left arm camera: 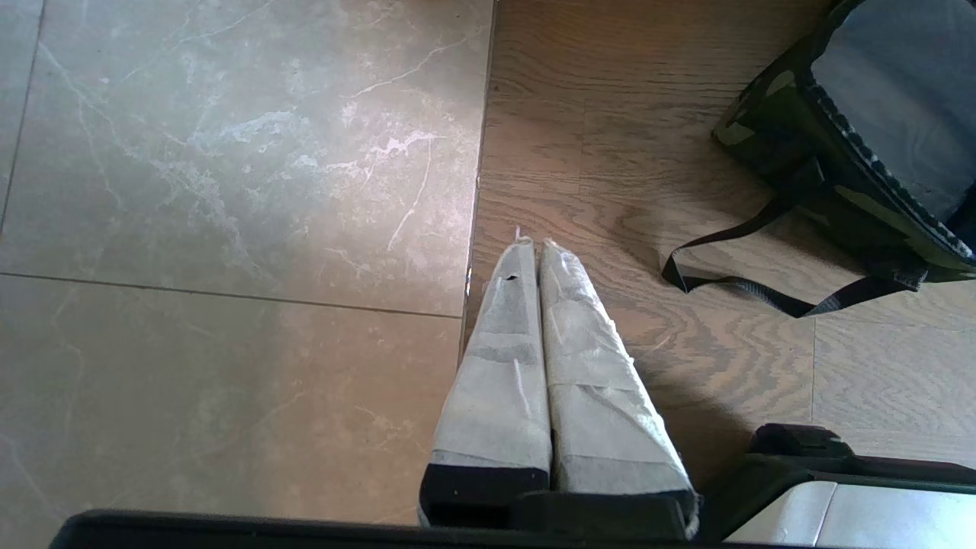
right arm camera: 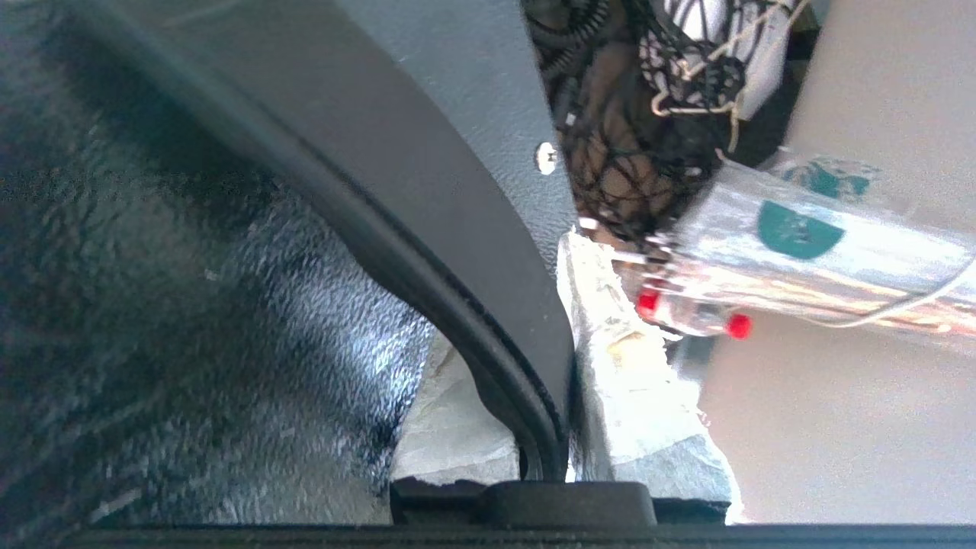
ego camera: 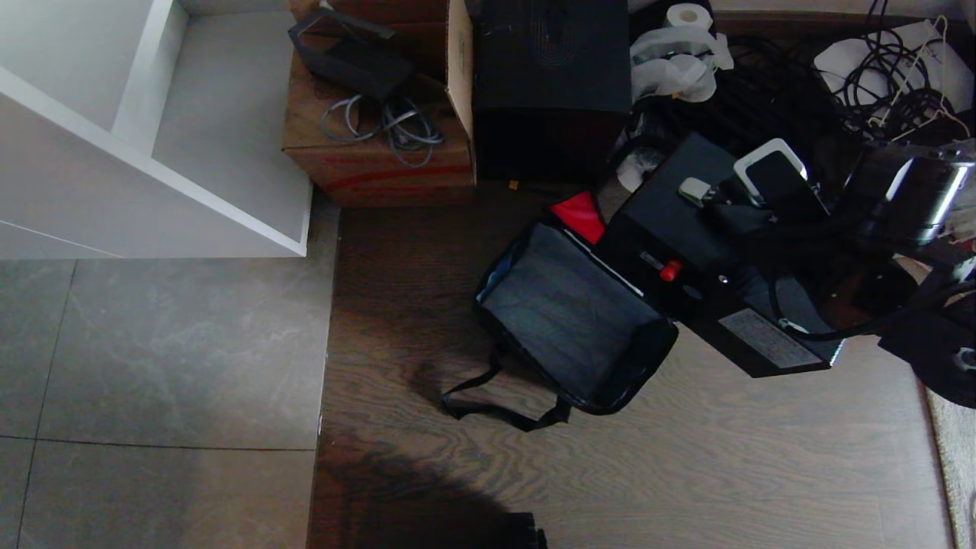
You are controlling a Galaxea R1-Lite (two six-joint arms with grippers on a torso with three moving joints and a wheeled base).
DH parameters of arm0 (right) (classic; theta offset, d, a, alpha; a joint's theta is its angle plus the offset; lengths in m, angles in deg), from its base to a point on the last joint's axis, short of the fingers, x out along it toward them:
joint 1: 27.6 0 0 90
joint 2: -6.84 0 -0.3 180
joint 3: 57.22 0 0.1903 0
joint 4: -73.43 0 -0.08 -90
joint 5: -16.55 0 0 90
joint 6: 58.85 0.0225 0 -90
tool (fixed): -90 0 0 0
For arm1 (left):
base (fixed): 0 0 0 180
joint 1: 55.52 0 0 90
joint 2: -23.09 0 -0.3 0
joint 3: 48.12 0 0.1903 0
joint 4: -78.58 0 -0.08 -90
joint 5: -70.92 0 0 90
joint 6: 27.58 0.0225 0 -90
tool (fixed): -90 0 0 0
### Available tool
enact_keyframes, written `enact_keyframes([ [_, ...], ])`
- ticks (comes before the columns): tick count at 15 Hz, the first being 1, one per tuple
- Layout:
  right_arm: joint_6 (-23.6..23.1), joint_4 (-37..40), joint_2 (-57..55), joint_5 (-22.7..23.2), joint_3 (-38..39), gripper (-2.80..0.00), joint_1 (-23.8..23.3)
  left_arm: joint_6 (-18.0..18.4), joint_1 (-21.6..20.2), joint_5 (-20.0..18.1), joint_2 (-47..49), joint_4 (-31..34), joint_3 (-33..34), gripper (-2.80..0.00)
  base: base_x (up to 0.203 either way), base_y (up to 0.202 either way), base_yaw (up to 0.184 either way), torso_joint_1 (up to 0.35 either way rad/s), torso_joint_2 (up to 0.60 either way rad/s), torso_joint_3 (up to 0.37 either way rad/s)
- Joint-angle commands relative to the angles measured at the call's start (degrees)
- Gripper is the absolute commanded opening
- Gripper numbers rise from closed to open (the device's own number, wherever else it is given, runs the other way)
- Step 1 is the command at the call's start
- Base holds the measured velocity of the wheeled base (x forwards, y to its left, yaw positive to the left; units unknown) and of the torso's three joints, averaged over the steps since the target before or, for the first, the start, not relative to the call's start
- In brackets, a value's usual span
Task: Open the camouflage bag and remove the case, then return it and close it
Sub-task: Place the black box back
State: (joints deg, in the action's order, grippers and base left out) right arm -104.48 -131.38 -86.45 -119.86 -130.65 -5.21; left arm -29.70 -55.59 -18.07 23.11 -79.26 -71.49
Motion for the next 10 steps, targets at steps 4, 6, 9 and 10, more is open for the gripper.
enact_keyframes([
  [4,1.0,-0.3,-1.8,-2.1,0.2,-2.80,9.0,-0.1,0.0,0.0,0.0,0.0,0.6,-2.80,0.000,0.000,0.000,0.000,0.00,0.000],
  [6,3.1,-0.4,-3.7,-3.0,-0.6,-2.80,11.8,-0.1,0.0,0.0,0.0,0.0,0.5,-2.80,0.000,0.000,0.000,0.000,0.00,0.000],
  [9,4.3,-0.6,-6.6,-3.4,-3.0,-2.80,13.8,-0.1,0.0,0.0,0.0,0.0,0.6,-2.80,0.000,0.000,0.000,0.000,0.00,0.000],
  [10,5.2,-0.6,-7.8,-3.5,-4.0,-2.80,14.2,-0.1,0.0,0.0,0.0,0.0,0.5,-2.80,0.000,0.000,0.000,0.000,0.00,0.000],
])
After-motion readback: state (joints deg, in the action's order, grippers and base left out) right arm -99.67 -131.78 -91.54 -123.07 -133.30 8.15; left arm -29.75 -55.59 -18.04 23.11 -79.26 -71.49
